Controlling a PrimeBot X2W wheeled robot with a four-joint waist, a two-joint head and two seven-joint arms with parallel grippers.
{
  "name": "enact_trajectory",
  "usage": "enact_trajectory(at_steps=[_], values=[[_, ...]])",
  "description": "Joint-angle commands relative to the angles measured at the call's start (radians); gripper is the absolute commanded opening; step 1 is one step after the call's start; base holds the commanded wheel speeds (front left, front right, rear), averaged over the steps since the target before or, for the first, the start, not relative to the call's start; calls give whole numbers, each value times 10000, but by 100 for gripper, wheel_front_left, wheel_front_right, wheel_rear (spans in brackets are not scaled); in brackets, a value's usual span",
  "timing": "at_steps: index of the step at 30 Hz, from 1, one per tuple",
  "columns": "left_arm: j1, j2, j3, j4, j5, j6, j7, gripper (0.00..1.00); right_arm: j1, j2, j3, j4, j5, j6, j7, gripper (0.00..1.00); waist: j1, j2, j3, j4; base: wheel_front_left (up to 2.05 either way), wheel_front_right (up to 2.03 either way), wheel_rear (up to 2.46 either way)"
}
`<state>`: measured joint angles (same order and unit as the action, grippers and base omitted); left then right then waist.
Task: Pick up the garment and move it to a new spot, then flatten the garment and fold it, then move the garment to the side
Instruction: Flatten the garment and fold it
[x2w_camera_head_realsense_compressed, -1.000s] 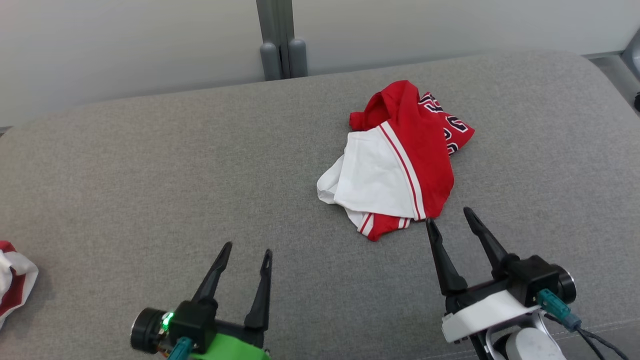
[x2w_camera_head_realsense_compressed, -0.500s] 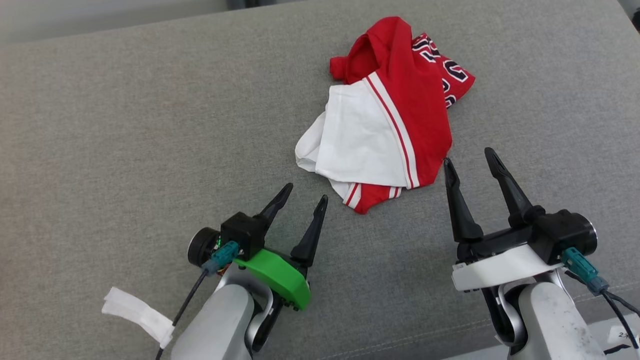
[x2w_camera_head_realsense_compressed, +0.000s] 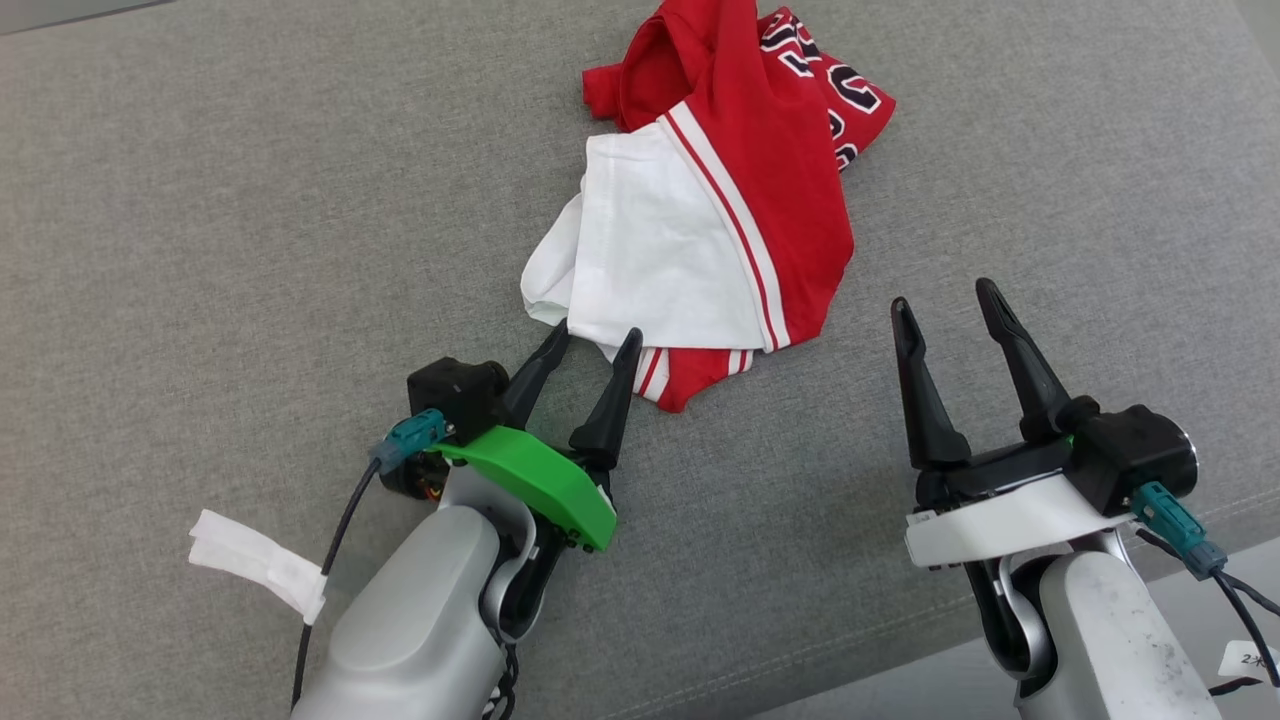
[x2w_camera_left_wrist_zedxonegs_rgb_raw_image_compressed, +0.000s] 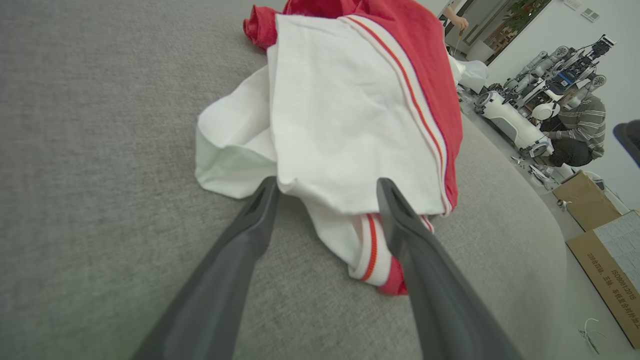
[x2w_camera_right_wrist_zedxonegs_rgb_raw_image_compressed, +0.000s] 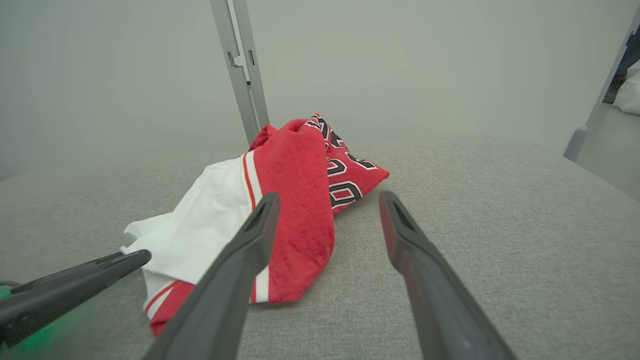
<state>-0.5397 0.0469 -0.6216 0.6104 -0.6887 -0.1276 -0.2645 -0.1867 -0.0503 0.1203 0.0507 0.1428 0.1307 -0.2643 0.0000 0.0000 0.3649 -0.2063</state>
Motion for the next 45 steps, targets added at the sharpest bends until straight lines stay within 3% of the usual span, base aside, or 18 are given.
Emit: enact_trajectory(at_steps=[1, 2, 3, 4, 10, 18, 28, 32, 35, 39, 41, 45], values=[[-198, 68, 73, 101, -139, -35, 4, 100, -112, -3, 31, -38, 75, 3, -1, 100, 0, 0, 77, -64, 0, 0, 0], [-292, 68, 110, 79, -130, -35, 4, 87, -129, -3, 41, -45, 65, 1, -1, 100, 0, 0, 100, -73, 0, 0, 0], [-402, 69, 227, 46, -57, -35, 4, 31, -154, -4, 45, -50, 73, 3, -1, 100, 0, 0, 125, -80, 0, 0, 0], [-468, 64, 235, -39, 58, -35, 4, 0, -174, -4, 53, -45, 78, 1, -1, 100, 0, 0, 145, -89, 0, 0, 0], [-790, 81, 298, -628, 587, -34, -1, 0, -205, -4, 46, 3, 179, 1, -1, 100, 0, 0, 107, -161, 0, 0, 0], [-2291, 885, -513, -2068, 811, -32, -1, 0, -147, -6, 215, 126, 547, 3, -1, 100, 0, 0, -347, -386, 0, 0, 0], [-7876, 1968, -2762, -2705, 717, -31, 1151, 0, -273, -3, 541, 126, 1106, 3, 0, 100, 0, 0, -464, -1399, 0, 0, 0], [-9866, 2068, -3273, -2277, 520, -26, 722, 0, 24, -4, 514, 199, 1269, 3, 0, 100, 0, 0, -600, -1618, 0, 0, 0], [-10844, 2171, -3103, -1941, 600, -26, 261, 0, 181, 0, 478, 237, 1243, 3, 0, 100, 0, 0, -763, -1561, 0, 0, 0], [-10638, 2731, -3029, -1902, 311, -26, 56, 0, 431, -4, 180, 315, 1207, 3, 0, 100, 0, 0, -1008, -1208, 0, 0, 0], [-10062, 3245, -2888, -2100, 214, -26, 3, 0, 500, -1, 29, 328, 1133, 3, 0, 100, 0, 0, -1127, -940, 0, 0, 0], [-7883, 4459, -2119, -2740, -295, 394, -3, 0, 698, -9, -255, 395, 849, 3, 0, 100, 0, 0, -1411, -339, 0, 0, 0]])
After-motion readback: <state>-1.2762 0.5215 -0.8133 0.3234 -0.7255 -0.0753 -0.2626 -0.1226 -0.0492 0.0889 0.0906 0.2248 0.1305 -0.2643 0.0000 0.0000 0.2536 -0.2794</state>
